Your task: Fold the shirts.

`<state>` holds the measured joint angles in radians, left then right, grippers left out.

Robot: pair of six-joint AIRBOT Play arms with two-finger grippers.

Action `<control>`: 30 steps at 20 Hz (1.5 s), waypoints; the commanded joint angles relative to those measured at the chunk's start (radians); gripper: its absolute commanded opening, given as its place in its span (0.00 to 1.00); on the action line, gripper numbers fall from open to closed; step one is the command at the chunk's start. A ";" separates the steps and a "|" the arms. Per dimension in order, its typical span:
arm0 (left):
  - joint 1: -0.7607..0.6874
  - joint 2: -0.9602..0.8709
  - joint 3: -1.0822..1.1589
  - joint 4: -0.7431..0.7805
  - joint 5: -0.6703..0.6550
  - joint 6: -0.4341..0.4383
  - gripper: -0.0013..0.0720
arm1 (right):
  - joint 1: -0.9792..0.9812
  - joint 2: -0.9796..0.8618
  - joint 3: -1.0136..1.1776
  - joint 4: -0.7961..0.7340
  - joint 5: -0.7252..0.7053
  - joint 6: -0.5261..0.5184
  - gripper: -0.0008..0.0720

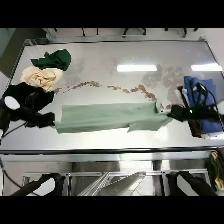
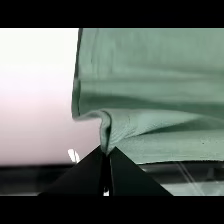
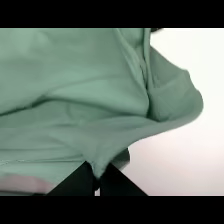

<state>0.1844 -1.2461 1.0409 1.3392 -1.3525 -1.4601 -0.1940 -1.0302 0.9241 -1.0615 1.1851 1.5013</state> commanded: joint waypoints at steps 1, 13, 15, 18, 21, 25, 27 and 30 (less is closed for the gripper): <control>-0.018 -0.256 0.257 0.006 0.008 0.008 0.04 | 0.066 -0.304 0.245 0.000 -0.061 -0.013 0.05; -0.018 -0.597 0.580 -0.005 -0.153 0.005 0.10 | 0.082 -0.738 0.492 0.027 -0.036 0.007 0.13; -0.016 -0.563 0.580 -0.003 -0.137 -0.002 0.87 | 0.052 -0.710 0.504 0.070 0.002 -0.051 0.94; -0.002 -0.488 0.580 -0.003 -0.128 -0.015 0.91 | -0.034 -0.647 0.516 0.123 0.142 -0.171 0.98; -0.008 -0.412 0.580 -0.006 -0.122 -0.050 0.91 | -0.118 -0.669 0.507 0.120 0.292 -0.224 0.98; -0.061 -0.334 0.580 -0.004 -0.127 -0.048 0.15 | -0.128 -0.752 0.505 0.129 0.259 -0.257 0.98; -0.097 -0.306 0.580 -0.004 -0.120 -0.049 0.11 | -0.113 -0.793 0.505 0.164 0.230 -0.276 0.98; -0.150 -0.285 0.580 -0.004 -0.111 -0.049 0.11 | -0.082 -0.846 0.505 0.245 0.211 -0.299 0.98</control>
<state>0.0784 -1.5578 1.6199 1.3346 -1.4723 -1.5078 -0.2951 -1.8286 1.4296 -0.8883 1.4120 1.2343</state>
